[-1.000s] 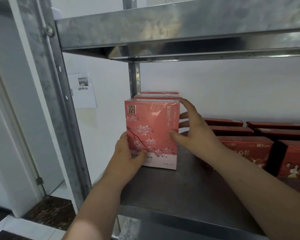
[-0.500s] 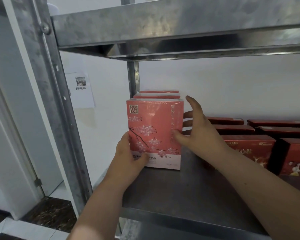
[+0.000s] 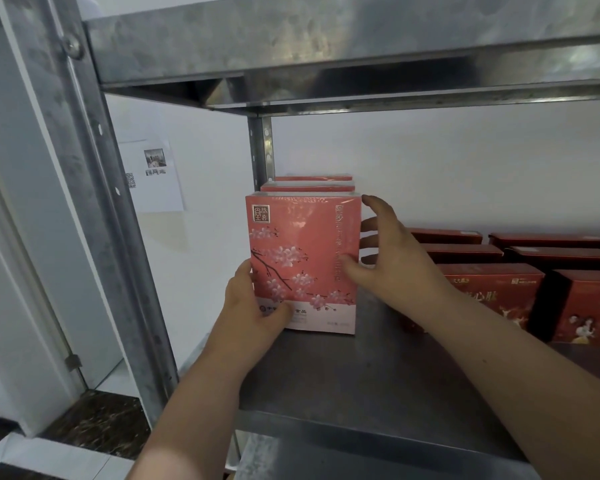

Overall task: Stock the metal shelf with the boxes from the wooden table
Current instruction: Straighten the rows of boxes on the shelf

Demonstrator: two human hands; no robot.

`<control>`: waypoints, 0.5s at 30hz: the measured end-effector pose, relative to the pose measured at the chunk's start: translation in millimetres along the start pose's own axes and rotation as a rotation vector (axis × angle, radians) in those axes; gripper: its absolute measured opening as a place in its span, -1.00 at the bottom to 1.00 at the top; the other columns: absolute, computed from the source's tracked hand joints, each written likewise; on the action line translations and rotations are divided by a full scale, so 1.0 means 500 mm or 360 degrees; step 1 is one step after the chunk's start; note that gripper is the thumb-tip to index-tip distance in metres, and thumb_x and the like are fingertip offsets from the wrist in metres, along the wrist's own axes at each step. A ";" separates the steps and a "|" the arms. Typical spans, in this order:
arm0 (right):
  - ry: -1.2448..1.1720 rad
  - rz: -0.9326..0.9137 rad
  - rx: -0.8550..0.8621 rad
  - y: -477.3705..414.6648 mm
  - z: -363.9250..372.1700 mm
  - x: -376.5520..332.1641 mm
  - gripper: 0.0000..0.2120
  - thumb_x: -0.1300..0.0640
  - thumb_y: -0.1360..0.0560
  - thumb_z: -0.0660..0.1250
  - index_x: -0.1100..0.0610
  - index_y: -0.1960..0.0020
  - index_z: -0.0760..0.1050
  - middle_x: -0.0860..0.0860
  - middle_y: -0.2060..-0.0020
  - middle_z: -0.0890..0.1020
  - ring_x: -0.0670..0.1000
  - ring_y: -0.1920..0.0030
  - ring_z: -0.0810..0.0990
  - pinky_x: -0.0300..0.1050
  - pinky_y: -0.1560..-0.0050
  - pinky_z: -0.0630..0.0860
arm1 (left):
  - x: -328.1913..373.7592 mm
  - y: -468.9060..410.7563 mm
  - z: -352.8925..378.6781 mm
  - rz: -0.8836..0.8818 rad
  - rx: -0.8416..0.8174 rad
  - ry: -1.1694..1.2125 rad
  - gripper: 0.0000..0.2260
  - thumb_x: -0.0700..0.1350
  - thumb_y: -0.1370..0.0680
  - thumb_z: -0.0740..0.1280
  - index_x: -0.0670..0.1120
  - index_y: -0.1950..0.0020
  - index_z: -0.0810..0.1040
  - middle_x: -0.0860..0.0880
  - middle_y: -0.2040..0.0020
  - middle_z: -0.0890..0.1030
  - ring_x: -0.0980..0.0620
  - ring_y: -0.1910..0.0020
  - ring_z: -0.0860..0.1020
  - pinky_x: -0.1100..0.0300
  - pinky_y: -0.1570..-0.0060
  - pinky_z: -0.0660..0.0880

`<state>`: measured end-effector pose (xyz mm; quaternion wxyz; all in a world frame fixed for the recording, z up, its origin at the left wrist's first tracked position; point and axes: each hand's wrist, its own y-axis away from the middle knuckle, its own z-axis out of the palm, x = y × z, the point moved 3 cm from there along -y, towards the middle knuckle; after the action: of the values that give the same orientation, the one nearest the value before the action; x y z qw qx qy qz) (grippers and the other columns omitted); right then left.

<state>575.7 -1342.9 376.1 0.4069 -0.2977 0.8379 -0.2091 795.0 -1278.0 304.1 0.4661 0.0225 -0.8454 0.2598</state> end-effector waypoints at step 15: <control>0.0751 -0.0212 0.0032 0.058 -0.173 0.097 -0.68 -0.01 -0.53 0.34 0.07 -0.23 0.57 0.02 -0.08 0.62 0.03 -0.06 0.60 -0.01 -0.03 0.56 | 0.247 0.091 0.162 0.1287 -0.0342 -0.0675 -0.78 0.04 -0.55 0.23 0.07 -0.17 0.52 0.12 0.04 0.53 0.15 0.11 0.47 0.22 0.18 0.46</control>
<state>472.6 -1344.6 381.9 0.1881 -0.2912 0.8862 -0.3074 649.6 -1250.7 349.2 0.1441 -0.3045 -0.8850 0.3213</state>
